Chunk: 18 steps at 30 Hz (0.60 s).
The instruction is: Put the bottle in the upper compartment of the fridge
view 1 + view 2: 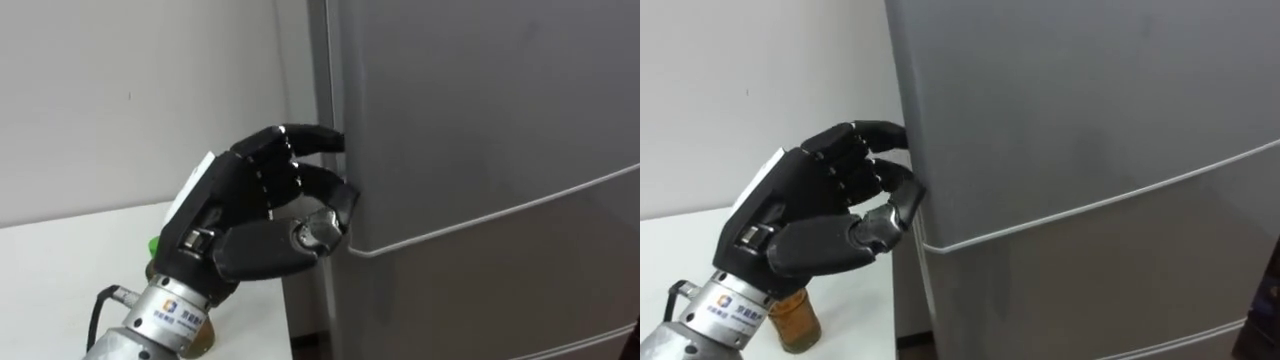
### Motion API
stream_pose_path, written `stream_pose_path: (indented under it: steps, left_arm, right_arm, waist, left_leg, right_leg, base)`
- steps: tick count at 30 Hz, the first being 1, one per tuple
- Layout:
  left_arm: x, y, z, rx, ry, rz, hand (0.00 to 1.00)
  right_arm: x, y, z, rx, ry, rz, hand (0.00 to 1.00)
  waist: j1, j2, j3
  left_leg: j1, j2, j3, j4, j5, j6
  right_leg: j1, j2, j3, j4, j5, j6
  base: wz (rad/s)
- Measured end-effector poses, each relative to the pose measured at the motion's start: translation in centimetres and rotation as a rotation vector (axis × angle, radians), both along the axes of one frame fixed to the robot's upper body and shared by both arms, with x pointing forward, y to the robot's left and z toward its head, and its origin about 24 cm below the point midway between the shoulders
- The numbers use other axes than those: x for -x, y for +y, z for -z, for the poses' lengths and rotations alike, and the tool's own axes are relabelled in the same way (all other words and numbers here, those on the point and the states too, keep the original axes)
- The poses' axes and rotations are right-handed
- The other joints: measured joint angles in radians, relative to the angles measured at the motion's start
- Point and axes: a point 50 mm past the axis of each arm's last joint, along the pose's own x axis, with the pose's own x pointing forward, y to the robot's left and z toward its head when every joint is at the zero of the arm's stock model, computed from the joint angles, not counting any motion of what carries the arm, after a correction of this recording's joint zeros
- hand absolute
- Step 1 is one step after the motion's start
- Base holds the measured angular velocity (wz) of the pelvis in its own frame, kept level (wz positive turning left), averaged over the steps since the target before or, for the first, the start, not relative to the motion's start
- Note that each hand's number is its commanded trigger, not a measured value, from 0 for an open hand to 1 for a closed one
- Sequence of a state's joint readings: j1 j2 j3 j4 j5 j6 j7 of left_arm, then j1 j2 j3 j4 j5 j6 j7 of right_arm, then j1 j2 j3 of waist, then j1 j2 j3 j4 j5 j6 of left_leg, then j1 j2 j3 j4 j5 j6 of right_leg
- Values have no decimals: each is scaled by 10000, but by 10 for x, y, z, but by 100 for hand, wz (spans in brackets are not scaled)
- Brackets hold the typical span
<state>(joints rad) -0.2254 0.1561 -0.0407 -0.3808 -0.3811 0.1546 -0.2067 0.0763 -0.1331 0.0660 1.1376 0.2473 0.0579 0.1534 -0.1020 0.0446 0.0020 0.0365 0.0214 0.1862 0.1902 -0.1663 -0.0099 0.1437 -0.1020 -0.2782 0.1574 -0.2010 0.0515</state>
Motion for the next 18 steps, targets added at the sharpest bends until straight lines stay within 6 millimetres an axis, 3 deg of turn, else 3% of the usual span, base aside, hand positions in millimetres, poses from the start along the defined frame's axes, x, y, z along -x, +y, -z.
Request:
stream_pose_path:
  steps: [4,6,18]
  left_arm:
    - [0,-2,0,1,10,98,51]
    - [1,-3,0,-51,-3,169,0]
    - [3,-9,-1,-300,-129,747,0]
  right_arm:
    - [0,0,0,-4,-2,12,0]
    - [0,0,0,-3,5,12,0]
    - [0,-1,1,-62,74,163,0]
  waist:
    - [-27,50,-13]
    - [-21,54,-11]
    - [-28,103,2]
  left_leg:
    - [-5,-2,9,-5,0,-1]
    - [-8,-10,4,-6,0,-1]
    - [-67,-10,-2,-3,0,0]
  right_leg:
    - [6,0,2,-8,0,0]
    - [16,-3,4,-24,0,0]
    - [-6,-5,1,-28,2,1]
  base:
    - [0]
    - [0]
    - [0]
